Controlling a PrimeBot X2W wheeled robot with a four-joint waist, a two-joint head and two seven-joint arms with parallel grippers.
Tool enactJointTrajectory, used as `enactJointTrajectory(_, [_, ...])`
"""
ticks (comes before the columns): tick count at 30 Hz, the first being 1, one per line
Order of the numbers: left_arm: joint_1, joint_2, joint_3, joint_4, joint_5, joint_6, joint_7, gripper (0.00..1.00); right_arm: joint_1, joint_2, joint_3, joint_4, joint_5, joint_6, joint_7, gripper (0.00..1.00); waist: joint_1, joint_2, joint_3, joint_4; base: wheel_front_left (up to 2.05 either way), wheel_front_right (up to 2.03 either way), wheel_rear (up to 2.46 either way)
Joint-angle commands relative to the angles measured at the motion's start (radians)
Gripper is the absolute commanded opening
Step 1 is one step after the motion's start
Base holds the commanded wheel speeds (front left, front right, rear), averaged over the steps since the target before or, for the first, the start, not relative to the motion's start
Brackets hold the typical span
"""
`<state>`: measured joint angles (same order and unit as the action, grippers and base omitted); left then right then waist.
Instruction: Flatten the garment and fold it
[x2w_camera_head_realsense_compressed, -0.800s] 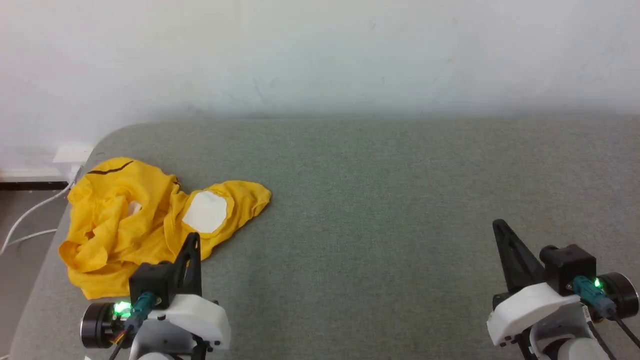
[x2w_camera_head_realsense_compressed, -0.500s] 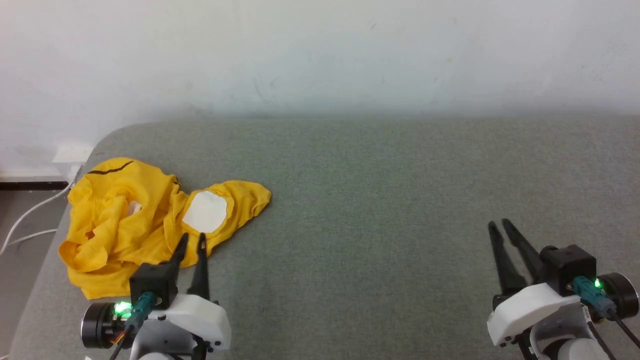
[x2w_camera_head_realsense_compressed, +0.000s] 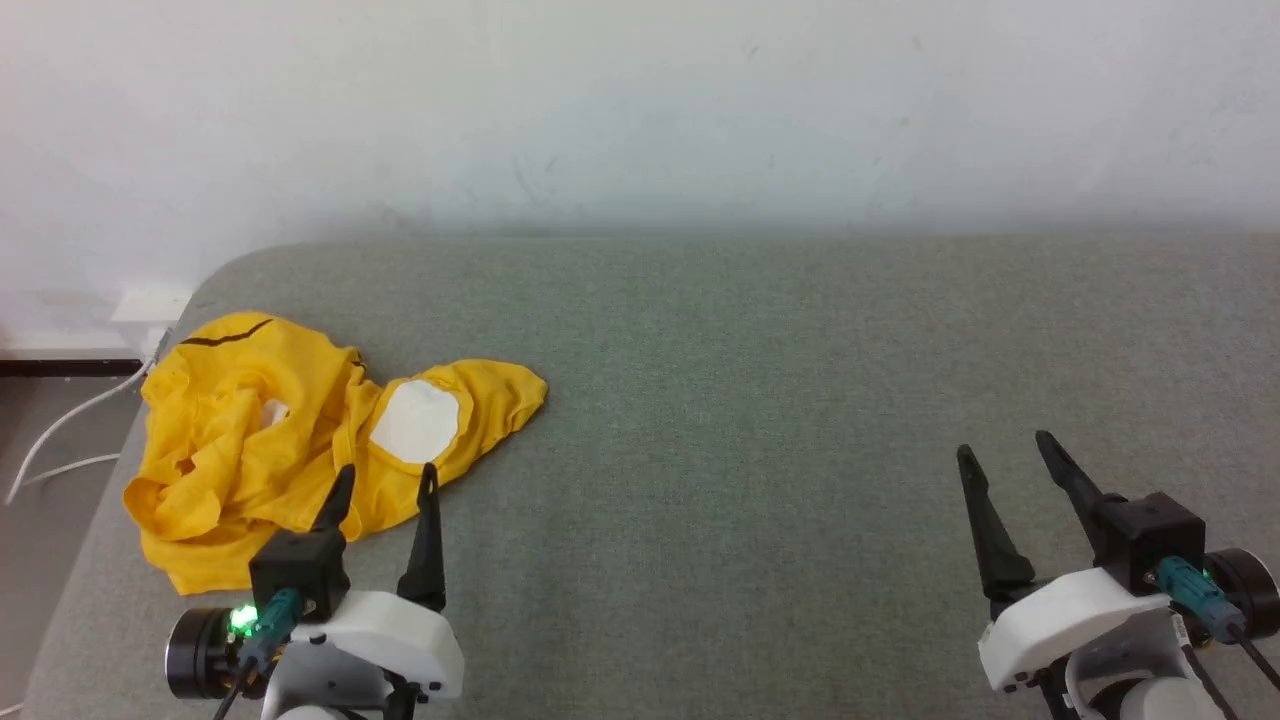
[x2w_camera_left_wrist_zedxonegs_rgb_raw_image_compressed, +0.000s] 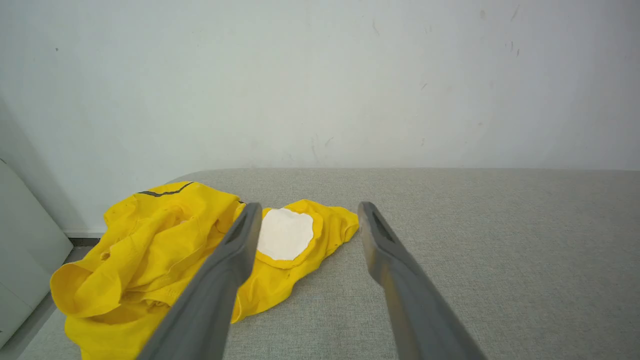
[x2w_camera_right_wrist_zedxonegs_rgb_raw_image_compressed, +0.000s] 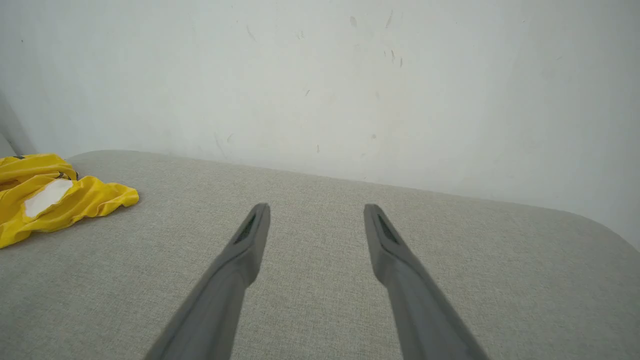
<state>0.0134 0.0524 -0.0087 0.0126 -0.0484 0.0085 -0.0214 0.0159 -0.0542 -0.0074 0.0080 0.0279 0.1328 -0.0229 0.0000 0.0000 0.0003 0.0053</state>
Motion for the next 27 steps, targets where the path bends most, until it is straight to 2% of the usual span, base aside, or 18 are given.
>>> enactJointTrajectory(1, [-0.015, 0.000, -0.002, 0.004, -0.013, -0.003, -0.014, 1.00, -0.002, 0.001, -0.005, 0.002, 0.009, 0.000, -0.013, 1.00, 0.0000, 0.0000, 0.000, 0.005, 0.00, 0.00, 0.00])
enactJointTrajectory(12, [-0.023, 0.000, 0.010, 0.005, -0.039, 0.000, -0.037, 1.00, 0.000, 0.001, -0.005, -0.002, 0.023, 0.000, -0.036, 1.00, 0.0000, 0.0000, 0.001, 0.056, 0.00, 0.00, 0.00])
enactJointTrajectory(27, [-0.017, -0.001, 0.041, 0.007, -0.071, 0.001, -0.068, 1.00, 0.004, 0.001, 0.022, -0.011, 0.034, -0.001, -0.055, 1.00, 0.0000, 0.0000, -0.002, 0.188, 0.00, 0.00, 0.00])
